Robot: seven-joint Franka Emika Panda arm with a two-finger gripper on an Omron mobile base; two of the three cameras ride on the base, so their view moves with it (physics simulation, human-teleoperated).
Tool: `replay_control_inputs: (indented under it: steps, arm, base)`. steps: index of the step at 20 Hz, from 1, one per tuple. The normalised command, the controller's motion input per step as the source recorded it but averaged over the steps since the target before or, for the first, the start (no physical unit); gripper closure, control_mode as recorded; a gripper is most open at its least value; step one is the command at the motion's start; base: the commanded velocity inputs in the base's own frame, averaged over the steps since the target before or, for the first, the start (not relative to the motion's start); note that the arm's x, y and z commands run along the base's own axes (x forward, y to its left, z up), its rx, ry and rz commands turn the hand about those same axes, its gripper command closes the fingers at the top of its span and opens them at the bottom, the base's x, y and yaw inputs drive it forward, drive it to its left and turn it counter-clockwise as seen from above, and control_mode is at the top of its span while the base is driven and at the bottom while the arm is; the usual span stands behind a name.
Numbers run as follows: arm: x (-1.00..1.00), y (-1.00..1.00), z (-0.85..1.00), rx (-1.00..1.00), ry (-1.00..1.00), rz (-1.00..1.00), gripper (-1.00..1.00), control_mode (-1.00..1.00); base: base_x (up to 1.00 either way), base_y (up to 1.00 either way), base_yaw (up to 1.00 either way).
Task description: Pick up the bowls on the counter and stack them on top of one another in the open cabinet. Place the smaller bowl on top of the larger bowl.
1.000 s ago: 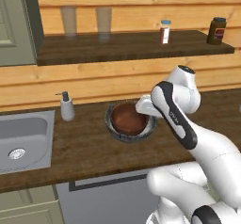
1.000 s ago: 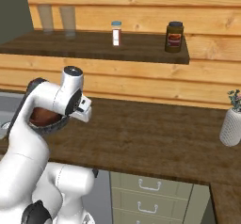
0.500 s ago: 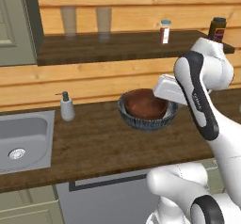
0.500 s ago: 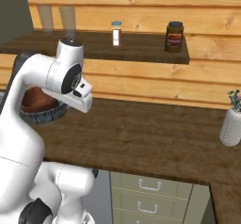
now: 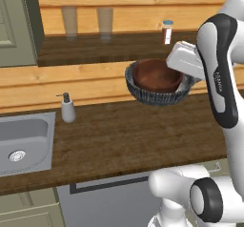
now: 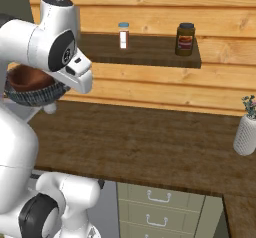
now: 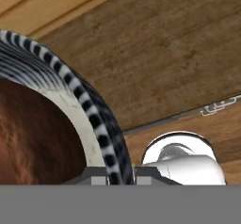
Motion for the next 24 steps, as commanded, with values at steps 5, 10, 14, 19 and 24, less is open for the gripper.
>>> replay_control_inputs:
  steps: [5,10,14,19,24]
  arm:
    - [0.56,0.0,0.41,0.04,-0.18,-0.21,1.0,-1.0]
    - [0.51,0.0,0.27,0.17,-0.19,-0.23,1.0,-1.0]
    - [0.25,-0.01,0.65,0.08,-0.08,-0.25,1.0,-1.0]
    - [0.34,0.0,0.63,0.0,0.15,-0.31,1.0,-1.0]
    - [0.12,-0.03,-0.12,0.0,0.18,-0.26,1.0,-1.0]
  base:
    - [0.0,0.0,0.0]
    - [0.0,0.0,0.0]
    - [0.0,0.0,0.0]
    - [0.0,0.0,0.0]
    - [0.0,0.0,0.0]
